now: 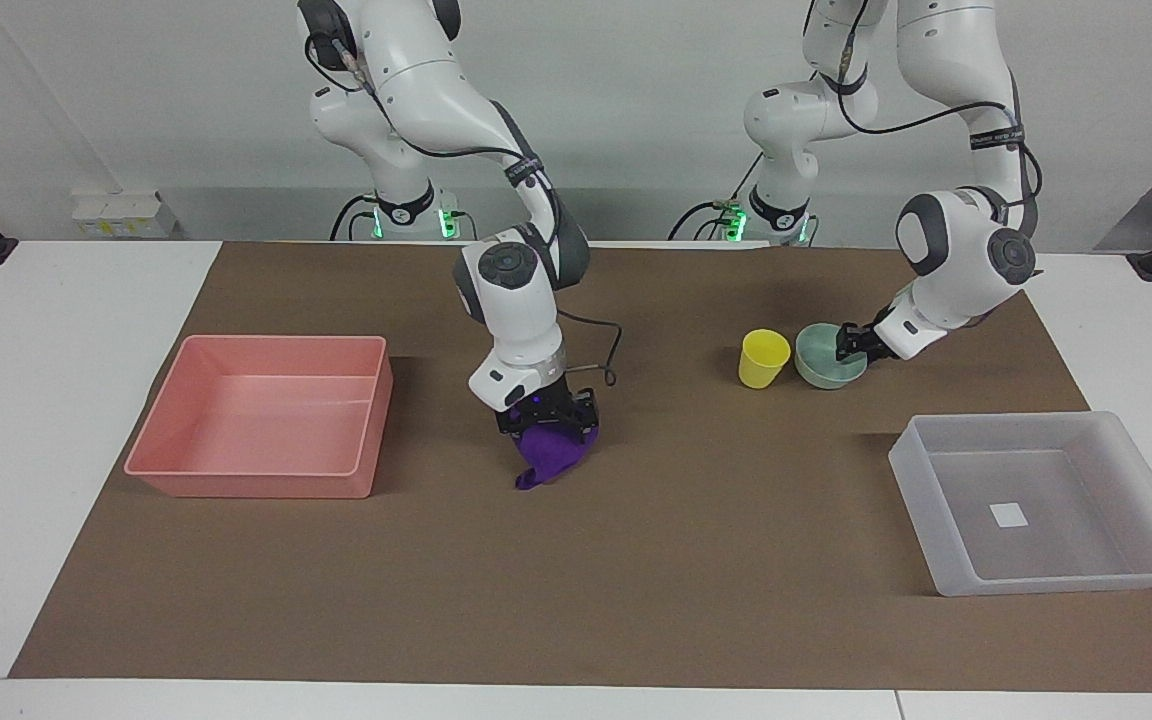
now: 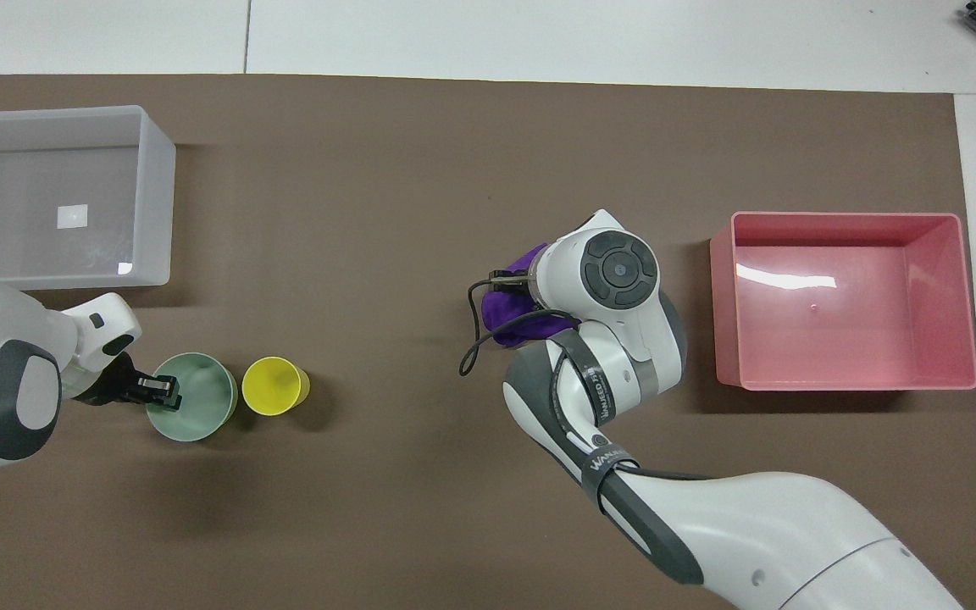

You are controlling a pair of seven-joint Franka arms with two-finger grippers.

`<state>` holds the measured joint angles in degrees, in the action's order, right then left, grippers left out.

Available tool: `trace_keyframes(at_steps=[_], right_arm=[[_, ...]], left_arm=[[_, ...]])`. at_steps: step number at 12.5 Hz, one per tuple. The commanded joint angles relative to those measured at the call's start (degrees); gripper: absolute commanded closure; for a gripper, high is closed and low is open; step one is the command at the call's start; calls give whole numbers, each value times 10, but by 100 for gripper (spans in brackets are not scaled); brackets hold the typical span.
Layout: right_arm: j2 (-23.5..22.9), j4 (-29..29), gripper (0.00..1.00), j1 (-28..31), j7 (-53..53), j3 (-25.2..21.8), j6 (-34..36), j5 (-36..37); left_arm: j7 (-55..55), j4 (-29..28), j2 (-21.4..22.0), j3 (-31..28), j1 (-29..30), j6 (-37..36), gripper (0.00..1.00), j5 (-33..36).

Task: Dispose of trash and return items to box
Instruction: 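Lift the green bowl into the clear box while the right gripper carries the cloth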

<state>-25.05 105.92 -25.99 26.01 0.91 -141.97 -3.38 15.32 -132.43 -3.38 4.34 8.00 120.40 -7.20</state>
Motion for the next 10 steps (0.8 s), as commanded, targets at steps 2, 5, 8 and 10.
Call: trace_keyframes(at_steps=[2,5,8,10], right_arm=[[15,12,100,1,61,1,25,0],[47,1,100,1,96,0,59,-1],[99,-25,100,10,106,-5,132,-1],[149,-28,100,37,106,-6,177,-1]], left_arm=[[6,101,-12,-3,9,-112,100,-11],[8,197,-14,-4,26,-203,100,-5],[10,346,-55,-4,72,-264,100,-2],[9,440,-126,-5,101,-251,100,-4]])
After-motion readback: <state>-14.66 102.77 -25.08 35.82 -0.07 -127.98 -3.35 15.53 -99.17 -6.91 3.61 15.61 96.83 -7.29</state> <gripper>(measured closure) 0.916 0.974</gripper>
